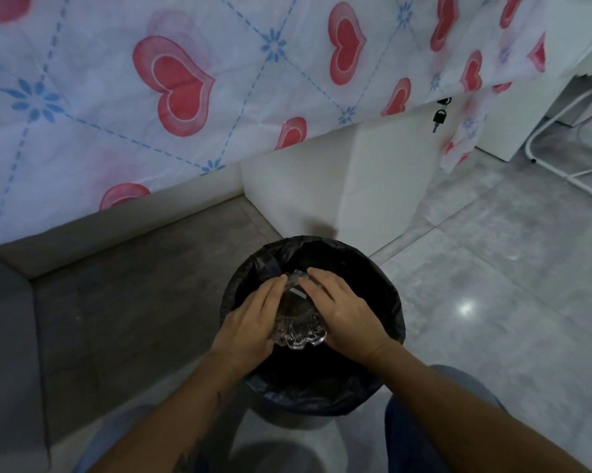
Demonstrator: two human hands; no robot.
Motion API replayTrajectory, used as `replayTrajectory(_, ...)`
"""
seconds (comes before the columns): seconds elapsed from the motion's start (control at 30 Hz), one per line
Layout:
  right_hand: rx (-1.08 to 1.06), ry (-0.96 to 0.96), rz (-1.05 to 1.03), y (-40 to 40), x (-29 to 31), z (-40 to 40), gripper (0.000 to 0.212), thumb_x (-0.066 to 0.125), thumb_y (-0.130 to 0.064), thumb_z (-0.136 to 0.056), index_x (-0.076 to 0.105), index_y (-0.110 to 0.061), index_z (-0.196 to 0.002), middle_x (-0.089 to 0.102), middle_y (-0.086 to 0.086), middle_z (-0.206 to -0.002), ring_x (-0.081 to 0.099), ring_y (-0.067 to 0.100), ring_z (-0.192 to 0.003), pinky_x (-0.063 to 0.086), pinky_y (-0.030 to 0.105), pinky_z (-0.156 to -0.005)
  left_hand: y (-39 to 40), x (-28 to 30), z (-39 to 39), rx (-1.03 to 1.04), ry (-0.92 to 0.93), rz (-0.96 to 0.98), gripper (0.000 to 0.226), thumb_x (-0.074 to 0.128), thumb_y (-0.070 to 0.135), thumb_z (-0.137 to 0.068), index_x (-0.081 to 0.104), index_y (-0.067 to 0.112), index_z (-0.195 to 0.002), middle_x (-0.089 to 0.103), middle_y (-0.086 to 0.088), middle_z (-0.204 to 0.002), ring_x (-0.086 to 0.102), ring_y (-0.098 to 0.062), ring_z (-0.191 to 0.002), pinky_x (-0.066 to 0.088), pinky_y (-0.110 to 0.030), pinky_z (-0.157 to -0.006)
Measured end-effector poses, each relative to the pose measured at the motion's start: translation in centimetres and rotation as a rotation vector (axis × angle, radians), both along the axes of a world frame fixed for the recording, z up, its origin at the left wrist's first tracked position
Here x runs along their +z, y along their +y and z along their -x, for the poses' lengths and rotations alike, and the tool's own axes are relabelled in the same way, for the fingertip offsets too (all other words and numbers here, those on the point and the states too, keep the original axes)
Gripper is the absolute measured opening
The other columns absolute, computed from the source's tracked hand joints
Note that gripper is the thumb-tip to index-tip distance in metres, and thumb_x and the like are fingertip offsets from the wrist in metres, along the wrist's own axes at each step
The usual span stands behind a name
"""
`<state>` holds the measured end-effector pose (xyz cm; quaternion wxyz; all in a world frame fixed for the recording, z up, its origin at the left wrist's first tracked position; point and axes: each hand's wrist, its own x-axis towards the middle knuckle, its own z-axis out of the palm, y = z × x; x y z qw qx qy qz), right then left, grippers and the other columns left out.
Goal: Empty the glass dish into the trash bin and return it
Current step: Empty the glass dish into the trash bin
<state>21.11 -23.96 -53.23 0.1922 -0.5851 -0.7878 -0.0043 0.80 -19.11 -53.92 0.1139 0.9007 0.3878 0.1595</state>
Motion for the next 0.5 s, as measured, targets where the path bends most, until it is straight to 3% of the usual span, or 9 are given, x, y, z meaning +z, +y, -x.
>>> replayTrajectory(0.13,0.007,-0.017,0.005,-0.3,0.0,0.0,0.072,0.077,-0.019,-0.082,0.043,-0.006,-0.145,0.050,0.019,-0.146,0.048,0.035,-0.134,0.060,0.041,-0.091,0.0,0.5,-0.1,-0.001,0.039,-0.084,0.098,0.075,0.002,-0.060,0.029,0.007,-0.147,0.049,-0.012,-0.145,0.053,-0.025,-0.129,0.045,-0.030,-0.102)
replayTrajectory(0.37,0.005,-0.033,-0.042,-0.4,0.3,-0.5,0.072,0.073,-0.014,-0.082,0.041,-0.004,-0.146,0.049,0.022,-0.145,0.049,0.037,-0.133,0.061,0.041,-0.090,0.6,1.6,-0.6,-0.028,0.143,-0.208,0.090,0.079,0.006,-0.062,0.040,0.000,-0.142,0.056,-0.015,-0.137,0.059,-0.026,-0.122,0.047,-0.029,-0.099)
replayTrajectory(0.5,-0.064,0.128,0.165,0.1,0.4,-1.1,0.072,0.069,-0.017,-0.078,0.045,-0.013,-0.146,0.052,0.012,-0.145,0.056,0.030,-0.125,0.056,0.041,-0.098,0.6,2.2,-0.9,-0.019,0.122,-0.001,0.088,0.068,0.006,-0.072,0.026,0.010,-0.149,0.051,-0.012,-0.141,0.058,-0.029,-0.119,0.056,-0.041,-0.091)
